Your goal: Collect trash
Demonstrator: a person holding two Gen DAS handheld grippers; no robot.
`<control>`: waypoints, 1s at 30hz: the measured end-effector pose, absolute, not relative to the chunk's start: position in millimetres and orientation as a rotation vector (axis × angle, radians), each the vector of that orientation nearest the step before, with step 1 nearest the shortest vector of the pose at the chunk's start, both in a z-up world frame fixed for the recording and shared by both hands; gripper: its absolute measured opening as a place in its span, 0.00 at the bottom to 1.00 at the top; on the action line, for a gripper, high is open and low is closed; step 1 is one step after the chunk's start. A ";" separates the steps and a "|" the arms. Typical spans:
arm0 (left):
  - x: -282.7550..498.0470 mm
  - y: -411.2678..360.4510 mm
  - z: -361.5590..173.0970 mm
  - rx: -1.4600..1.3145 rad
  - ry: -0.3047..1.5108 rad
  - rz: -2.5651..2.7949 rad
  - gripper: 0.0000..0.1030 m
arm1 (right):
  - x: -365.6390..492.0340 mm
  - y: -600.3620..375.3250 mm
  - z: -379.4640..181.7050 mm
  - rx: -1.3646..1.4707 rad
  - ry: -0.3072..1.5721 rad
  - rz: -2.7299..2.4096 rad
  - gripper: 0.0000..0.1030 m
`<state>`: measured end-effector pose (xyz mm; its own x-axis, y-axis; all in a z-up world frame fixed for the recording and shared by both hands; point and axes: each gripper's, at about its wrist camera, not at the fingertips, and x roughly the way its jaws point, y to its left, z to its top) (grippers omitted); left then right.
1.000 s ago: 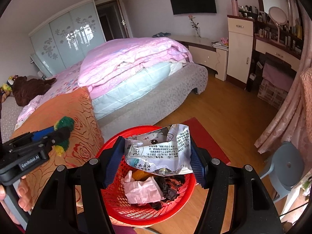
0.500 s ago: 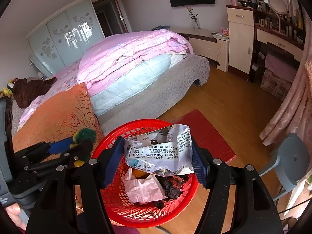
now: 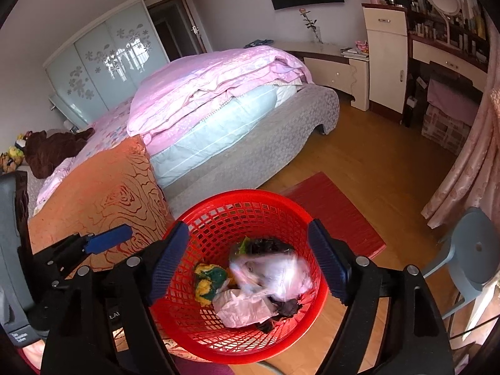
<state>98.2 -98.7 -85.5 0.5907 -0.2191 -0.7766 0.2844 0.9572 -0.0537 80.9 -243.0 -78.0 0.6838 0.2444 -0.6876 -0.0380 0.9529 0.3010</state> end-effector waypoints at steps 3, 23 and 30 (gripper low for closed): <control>97.8 -93.0 -87.5 0.075 0.896 -0.272 0.63 | 81.5 -242.8 -77.4 0.273 0.806 0.159 0.74; 39.3 -42.1 -31.7 0.156 0.681 -0.052 0.86 | 34.4 -221.8 -51.5 0.205 0.718 0.105 0.93; 15.1 -27.4 -17.3 0.179 0.624 -0.014 0.90 | 3.6 -207.6 -31.3 0.167 0.658 0.051 0.93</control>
